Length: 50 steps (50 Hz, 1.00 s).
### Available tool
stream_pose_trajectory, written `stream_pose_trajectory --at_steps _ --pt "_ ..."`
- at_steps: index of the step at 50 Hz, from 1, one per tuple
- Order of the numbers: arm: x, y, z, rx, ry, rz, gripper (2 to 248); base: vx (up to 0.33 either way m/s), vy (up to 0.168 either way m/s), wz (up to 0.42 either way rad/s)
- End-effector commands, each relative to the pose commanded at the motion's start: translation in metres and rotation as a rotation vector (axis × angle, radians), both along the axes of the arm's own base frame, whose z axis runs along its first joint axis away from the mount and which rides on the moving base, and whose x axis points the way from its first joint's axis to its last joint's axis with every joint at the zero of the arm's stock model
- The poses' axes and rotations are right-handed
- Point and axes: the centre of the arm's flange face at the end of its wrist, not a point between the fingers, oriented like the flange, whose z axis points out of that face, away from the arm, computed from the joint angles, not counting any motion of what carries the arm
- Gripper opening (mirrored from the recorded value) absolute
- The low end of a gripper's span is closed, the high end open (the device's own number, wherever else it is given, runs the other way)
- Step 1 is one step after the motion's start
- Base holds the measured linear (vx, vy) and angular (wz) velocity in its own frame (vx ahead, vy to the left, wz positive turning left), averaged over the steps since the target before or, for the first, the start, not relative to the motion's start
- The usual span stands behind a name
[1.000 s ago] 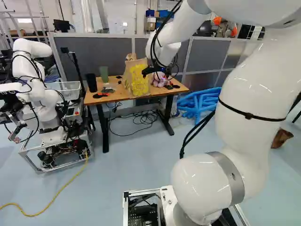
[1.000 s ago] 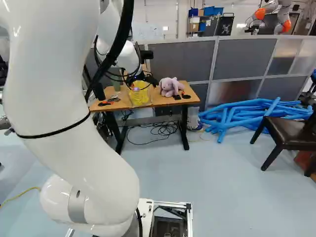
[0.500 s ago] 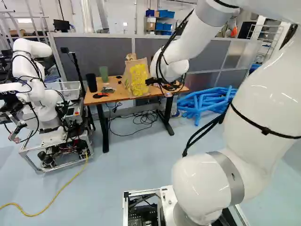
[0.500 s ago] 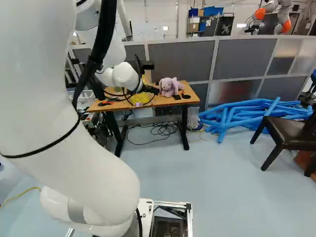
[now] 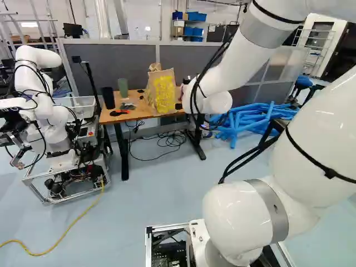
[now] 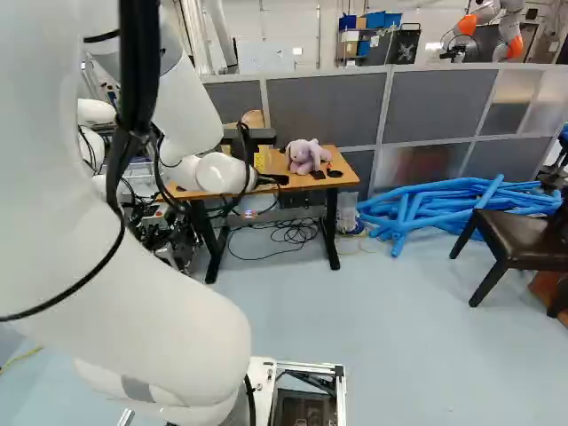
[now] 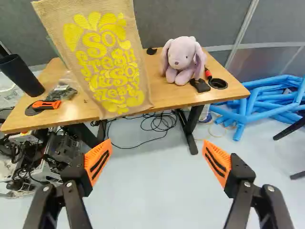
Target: Pick up the bag on the ground and place it on the table
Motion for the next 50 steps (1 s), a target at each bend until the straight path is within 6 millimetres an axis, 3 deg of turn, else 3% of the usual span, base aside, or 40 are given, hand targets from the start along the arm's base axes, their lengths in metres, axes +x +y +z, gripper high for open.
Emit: stream_pose_trajectory --at_steps 31,50 --pt "-0.065 -0.006 -0.037 -0.012 -0.104 -0.005 247 0.0 0.0 0.0" --pt "-0.089 -0.008 -0.049 -0.016 -0.141 -0.007 247 0.0 0.0 0.0"
